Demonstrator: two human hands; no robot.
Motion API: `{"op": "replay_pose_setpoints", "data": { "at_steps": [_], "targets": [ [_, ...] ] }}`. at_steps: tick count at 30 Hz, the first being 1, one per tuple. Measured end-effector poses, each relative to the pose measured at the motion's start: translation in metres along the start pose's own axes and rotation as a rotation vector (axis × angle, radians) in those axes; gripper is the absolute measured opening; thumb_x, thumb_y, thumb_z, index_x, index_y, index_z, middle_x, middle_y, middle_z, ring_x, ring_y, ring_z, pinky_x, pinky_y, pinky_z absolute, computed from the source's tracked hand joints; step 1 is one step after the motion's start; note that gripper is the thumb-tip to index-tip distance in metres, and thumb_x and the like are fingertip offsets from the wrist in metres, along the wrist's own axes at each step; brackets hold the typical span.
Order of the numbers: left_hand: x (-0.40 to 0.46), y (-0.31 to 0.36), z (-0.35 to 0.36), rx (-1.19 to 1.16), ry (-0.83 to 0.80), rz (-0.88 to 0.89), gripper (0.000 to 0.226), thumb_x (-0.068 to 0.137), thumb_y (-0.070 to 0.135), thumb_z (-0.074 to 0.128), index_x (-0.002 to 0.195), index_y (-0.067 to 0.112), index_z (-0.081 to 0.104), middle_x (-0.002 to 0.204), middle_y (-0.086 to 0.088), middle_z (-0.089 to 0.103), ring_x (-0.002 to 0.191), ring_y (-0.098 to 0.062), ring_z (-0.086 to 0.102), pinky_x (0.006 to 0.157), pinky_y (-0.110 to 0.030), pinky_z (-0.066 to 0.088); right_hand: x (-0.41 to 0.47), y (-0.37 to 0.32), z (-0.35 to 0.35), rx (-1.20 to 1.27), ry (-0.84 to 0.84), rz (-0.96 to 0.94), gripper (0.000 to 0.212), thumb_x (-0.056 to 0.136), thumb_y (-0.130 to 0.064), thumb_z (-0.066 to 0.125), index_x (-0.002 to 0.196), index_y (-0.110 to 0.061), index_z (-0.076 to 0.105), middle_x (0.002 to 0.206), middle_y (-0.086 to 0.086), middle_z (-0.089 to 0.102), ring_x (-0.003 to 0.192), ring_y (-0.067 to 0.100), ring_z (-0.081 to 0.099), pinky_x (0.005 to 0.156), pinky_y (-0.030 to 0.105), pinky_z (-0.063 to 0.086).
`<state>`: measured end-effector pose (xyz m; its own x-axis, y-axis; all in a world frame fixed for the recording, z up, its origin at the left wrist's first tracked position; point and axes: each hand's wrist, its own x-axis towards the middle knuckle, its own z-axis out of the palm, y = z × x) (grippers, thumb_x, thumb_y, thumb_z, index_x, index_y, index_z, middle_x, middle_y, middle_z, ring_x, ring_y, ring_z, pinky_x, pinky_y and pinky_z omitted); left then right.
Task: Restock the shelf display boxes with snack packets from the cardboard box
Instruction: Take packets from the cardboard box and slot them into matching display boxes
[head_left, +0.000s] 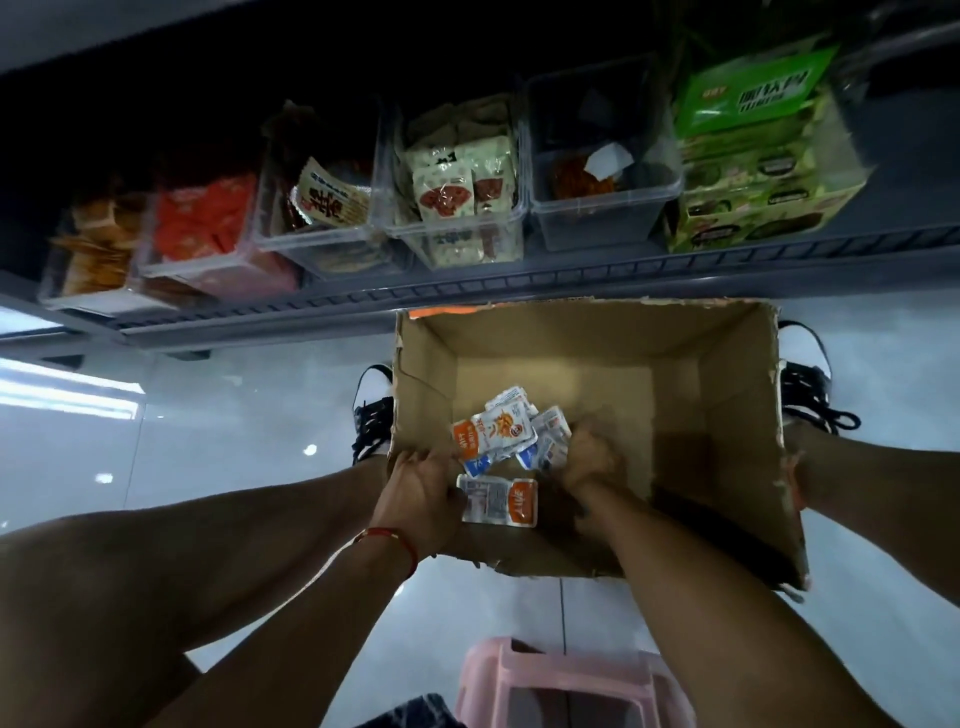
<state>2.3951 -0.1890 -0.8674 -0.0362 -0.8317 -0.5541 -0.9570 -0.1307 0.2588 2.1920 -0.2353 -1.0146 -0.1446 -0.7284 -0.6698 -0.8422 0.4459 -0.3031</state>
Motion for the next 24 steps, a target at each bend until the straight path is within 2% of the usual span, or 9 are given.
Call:
{"op": "replay_pose_setpoints", "data": {
  "at_steps": [4,7,11,12,14,16,17,20,24],
  "targets": [
    [-0.001,0.018,-0.004,-0.120,0.027,0.046,0.041,0.091,0.024,0.066,0.130,0.027,0.052,0.127,-0.003,0.068,0.113,-0.022,0.066,0.094,-0.038,0.058,-0.014,0.025,-0.074,0.597,-0.418,0.046,0.056,0.068,-0.027,0.093,0.116,-0.008,0.070,0.117,0.008,0.073,0.109,0.027,0.069,0.098,0.037,0.053],
    [-0.001,0.040,-0.010,-0.137,0.061,0.159,0.064,0.088,0.018,0.067,0.145,0.029,0.040,0.145,-0.005,0.052,0.129,-0.026,0.054,0.107,-0.038,0.048,-0.047,0.026,-0.133,0.778,-0.574,0.002,0.083,0.055,-0.042,0.093,0.124,-0.005,0.065,0.109,0.014,0.076,0.104,0.028,0.072,0.101,0.046,0.054],
    [-0.005,0.074,-0.027,-0.007,0.127,0.506,0.093,0.088,0.024,0.071,0.160,0.031,0.012,0.168,0.007,0.005,0.152,-0.008,0.004,0.123,-0.026,0.010,-0.100,0.004,-0.177,0.814,-0.589,-0.062,0.070,0.072,-0.042,0.087,0.125,-0.005,0.058,0.105,0.012,0.077,0.086,0.022,0.073,0.070,0.034,0.059],
    [-0.006,0.081,-0.030,-0.025,0.124,0.540,0.089,0.089,0.025,0.070,0.159,0.032,0.015,0.168,0.008,0.009,0.152,-0.007,0.004,0.121,-0.025,0.008,-0.110,0.000,-0.182,0.818,-0.586,-0.064,0.064,0.076,-0.041,0.084,0.123,-0.005,0.059,0.101,0.010,0.076,0.079,0.019,0.070,0.062,0.030,0.056],
    [-0.009,0.090,-0.037,-0.165,0.126,0.544,0.056,0.093,0.028,0.063,0.146,0.032,0.044,0.155,0.002,0.044,0.148,-0.017,0.031,0.119,-0.028,0.027,-0.126,-0.004,-0.189,0.880,-0.661,-0.069,0.049,0.081,-0.041,0.079,0.113,-0.007,0.063,0.088,0.010,0.070,0.066,0.014,0.058,0.054,0.023,0.046],
    [-0.015,0.100,-0.051,-0.254,0.170,0.530,0.028,0.094,0.039,0.055,0.119,0.030,0.063,0.123,0.003,0.069,0.119,-0.021,0.061,0.099,-0.036,0.049,-0.135,-0.002,-0.202,1.032,-0.815,-0.079,0.042,0.087,-0.046,0.071,0.103,-0.008,0.066,0.078,0.008,0.057,0.055,0.011,0.042,0.049,0.021,0.038],
    [-0.016,0.104,-0.059,-0.305,0.178,0.514,0.032,0.093,0.047,0.051,0.112,0.026,0.066,0.111,0.003,0.073,0.107,-0.019,0.066,0.091,-0.038,0.052,-0.139,-0.001,-0.212,1.092,-0.847,-0.075,0.048,0.092,-0.052,0.063,0.103,-0.006,0.067,0.078,0.009,0.055,0.054,0.011,0.039,0.049,0.022,0.036],
    [-0.025,0.111,-0.085,-0.534,0.170,0.437,0.042,0.090,0.053,0.052,0.108,0.020,0.070,0.100,0.003,0.076,0.094,-0.017,0.070,0.085,-0.046,0.056,-0.152,-0.005,-0.250,0.999,-0.629,-0.079,0.074,0.100,-0.066,0.029,0.120,-0.002,0.063,0.084,0.017,0.066,0.056,0.020,0.048,0.052,0.027,0.040],
    [-0.035,0.125,-0.124,-0.879,0.101,0.402,0.017,0.097,0.028,0.066,0.109,0.017,0.070,0.100,-0.001,0.078,0.090,-0.016,0.075,0.083,-0.049,0.061,-0.194,-0.029,-0.305,0.736,-0.023,-0.372,0.034,0.109,-0.030,0.039,0.122,-0.014,0.065,0.115,0.008,0.073,0.092,0.023,0.070,0.083,0.042,0.056]
  ]
}}
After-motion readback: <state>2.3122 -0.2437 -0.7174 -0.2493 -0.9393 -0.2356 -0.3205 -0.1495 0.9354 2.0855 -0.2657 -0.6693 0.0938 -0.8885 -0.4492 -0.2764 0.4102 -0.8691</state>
